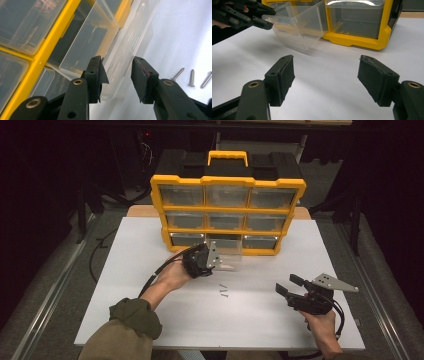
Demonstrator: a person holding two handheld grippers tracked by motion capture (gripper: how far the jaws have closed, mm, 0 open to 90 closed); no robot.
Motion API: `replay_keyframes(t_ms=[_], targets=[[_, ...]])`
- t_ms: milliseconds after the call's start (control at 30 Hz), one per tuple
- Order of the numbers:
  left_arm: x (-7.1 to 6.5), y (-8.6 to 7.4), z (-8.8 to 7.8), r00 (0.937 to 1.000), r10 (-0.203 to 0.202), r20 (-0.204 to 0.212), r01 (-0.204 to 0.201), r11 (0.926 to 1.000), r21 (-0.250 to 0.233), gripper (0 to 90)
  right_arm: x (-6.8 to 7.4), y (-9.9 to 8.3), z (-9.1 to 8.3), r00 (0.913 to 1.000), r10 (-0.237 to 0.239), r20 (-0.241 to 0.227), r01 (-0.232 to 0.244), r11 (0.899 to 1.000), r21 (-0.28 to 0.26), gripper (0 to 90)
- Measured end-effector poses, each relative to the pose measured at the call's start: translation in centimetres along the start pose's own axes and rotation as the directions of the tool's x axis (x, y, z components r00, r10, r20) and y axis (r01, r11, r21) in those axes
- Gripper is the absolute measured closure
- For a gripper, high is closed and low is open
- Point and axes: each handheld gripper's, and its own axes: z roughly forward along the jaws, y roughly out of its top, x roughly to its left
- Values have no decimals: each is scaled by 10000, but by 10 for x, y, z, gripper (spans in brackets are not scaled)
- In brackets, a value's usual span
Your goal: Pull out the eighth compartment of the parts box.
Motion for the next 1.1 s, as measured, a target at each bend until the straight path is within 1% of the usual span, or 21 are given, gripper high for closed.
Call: replay_keyframes(t_ms=[100,267,333,433,567,667,700,733,767,800,833,1100], targets=[[-2,0,-1,9999,-1,125,1,10000,-21,608,0,0,0,10000,12,-1,-12,10000,-6,310],[-5,-1,-2,9999,-100,87,101,9999,-96,609,0,0,0,10000,-30,0,30,10000,-1,310],[-6,-1,-3,9999,-31,103,31,10000,-75,608,0,0,0,10000,-37,-7,37,10000,4,310],[-9,0,-5,9997,17,254,-16,10000,-68,613,0,0,0,10000,-4,2,4,10000,6,310],[-12,0,-7,9995,124,306,-122,9999,-59,621,0,0,0,10000,-26,-1,26,10000,7,310],[-14,0,-7,9995,23,324,-19,9999,-119,621,0,0,0,10000,-27,-6,27,10000,12,309],[-14,-1,-8,9995,56,326,-54,10000,-80,621,0,0,0,10000,-21,-3,21,10000,0,310],[-14,-1,-7,9983,67,573,-59,9999,-150,621,0,0,0,10000,-23,-2,23,10000,4,309],[-15,-2,-8,9995,46,315,-44,10000,-78,620,0,0,0,10000,-23,-9,23,10000,16,310],[-14,-2,-8,9995,84,311,-83,10000,-41,619,0,0,0,10000,-20,-31,20,10000,19,310],[-14,-2,-8,9995,-15,324,18,10000,-98,616,0,0,0,10000,-48,-42,48,10000,32,309],[-14,-3,-8,9995,-117,293,122,9998,-152,603,0,0,0,10000,-22,-26,22,10000,24,309]])
